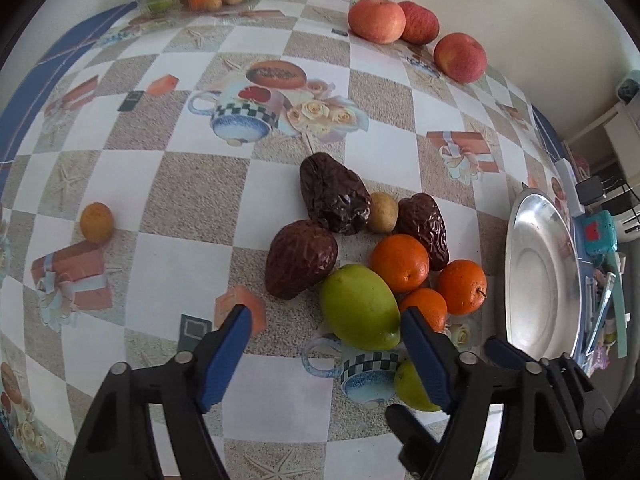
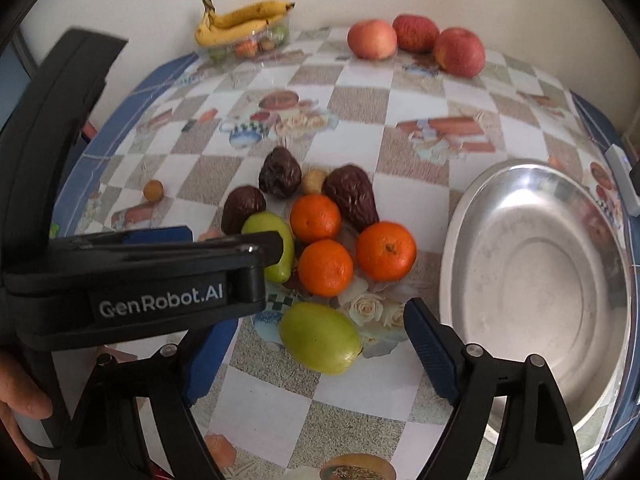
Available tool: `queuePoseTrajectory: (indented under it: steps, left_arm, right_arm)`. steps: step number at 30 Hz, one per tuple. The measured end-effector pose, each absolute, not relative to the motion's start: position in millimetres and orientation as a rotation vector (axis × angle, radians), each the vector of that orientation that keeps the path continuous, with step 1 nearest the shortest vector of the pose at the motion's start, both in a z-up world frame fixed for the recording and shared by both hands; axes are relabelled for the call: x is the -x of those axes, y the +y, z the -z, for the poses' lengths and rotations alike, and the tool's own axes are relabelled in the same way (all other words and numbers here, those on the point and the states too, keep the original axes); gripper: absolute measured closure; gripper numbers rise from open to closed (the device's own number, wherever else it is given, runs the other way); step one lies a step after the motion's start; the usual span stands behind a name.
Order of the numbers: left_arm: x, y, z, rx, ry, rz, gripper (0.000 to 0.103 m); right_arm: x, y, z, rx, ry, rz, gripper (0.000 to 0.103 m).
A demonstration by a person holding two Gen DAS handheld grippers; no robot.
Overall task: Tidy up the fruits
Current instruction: 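Close the left tool on a large green fruit while the right tool grasps another green fruit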
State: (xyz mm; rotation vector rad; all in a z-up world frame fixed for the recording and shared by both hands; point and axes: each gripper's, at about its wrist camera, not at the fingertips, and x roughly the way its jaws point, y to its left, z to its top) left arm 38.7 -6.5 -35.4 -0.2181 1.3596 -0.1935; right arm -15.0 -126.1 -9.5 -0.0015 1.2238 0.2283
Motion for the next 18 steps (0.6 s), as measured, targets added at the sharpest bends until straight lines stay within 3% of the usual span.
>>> queuePoseTrajectory:
  steps: [5, 7, 10, 13, 18]
  left_arm:
    - [-41.1, -10.8, 38.9, 0.251, 1.375, 0.236, 0.039]
    - [-41.3, -11.3, 38.0, 0.272, 1.372, 0.253, 0.047]
    - [-40.9, -12.7, 37.3, 0.294, 1.37, 0.277, 0.057]
    - [-40.8, -13.5, 36.8, 0.285, 1.369, 0.279, 0.057]
    - [-37.7, -9.6, 39.1, 0.316, 1.393, 0.263, 0.058]
  right_arm:
    - [13.9, -119.7, 26.7, 0.038, 1.281, -0.233, 0.02]
    - [14.0, -117.4, 30.9, 0.047, 1.295, -0.239, 0.032]
    - [14.2, -114.5, 34.4, 0.059, 1.306, -0.246, 0.036]
    - [14.5, -113.1, 34.3, 0.061, 1.305, -0.245, 0.048]
    - [13.6, -118.0, 33.4, 0.026, 1.311, -0.238, 0.053]
